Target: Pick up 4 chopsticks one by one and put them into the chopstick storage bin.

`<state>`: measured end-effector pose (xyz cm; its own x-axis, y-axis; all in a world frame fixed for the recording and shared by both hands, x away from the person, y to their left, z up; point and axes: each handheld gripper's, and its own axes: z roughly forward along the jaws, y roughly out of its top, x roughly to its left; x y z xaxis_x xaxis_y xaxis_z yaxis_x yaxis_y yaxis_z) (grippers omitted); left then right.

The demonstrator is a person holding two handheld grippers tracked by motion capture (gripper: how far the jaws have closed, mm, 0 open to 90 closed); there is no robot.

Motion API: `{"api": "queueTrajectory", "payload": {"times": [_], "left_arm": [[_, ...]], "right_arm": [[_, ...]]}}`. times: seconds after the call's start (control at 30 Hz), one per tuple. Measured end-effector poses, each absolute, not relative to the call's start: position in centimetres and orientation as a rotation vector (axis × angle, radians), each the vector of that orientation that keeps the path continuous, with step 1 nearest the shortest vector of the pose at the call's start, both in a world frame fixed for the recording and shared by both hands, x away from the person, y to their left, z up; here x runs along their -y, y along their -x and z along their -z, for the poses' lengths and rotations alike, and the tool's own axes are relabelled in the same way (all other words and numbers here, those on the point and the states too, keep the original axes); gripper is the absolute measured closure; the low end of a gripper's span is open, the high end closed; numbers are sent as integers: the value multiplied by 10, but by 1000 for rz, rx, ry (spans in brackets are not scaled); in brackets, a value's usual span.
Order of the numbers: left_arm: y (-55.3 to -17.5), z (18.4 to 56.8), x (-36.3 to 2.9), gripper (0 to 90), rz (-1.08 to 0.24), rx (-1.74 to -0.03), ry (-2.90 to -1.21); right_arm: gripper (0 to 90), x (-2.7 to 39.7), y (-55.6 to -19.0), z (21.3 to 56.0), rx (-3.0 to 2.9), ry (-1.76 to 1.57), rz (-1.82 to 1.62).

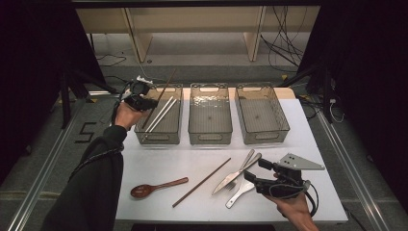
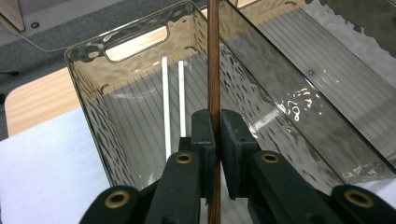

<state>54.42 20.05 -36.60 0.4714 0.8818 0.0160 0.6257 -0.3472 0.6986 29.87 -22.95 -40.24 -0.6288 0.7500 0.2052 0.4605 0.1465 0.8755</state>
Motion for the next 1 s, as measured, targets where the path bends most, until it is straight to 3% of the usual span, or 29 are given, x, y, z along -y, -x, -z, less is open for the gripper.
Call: {"api": "queueTrajectory", "payload": {"times": [1.0], "left_arm": [[-544, 401, -205, 830, -548, -1269, -2179]], "right_arm": [[303, 230, -298, 402, -2146, -1174, -1478]]}}
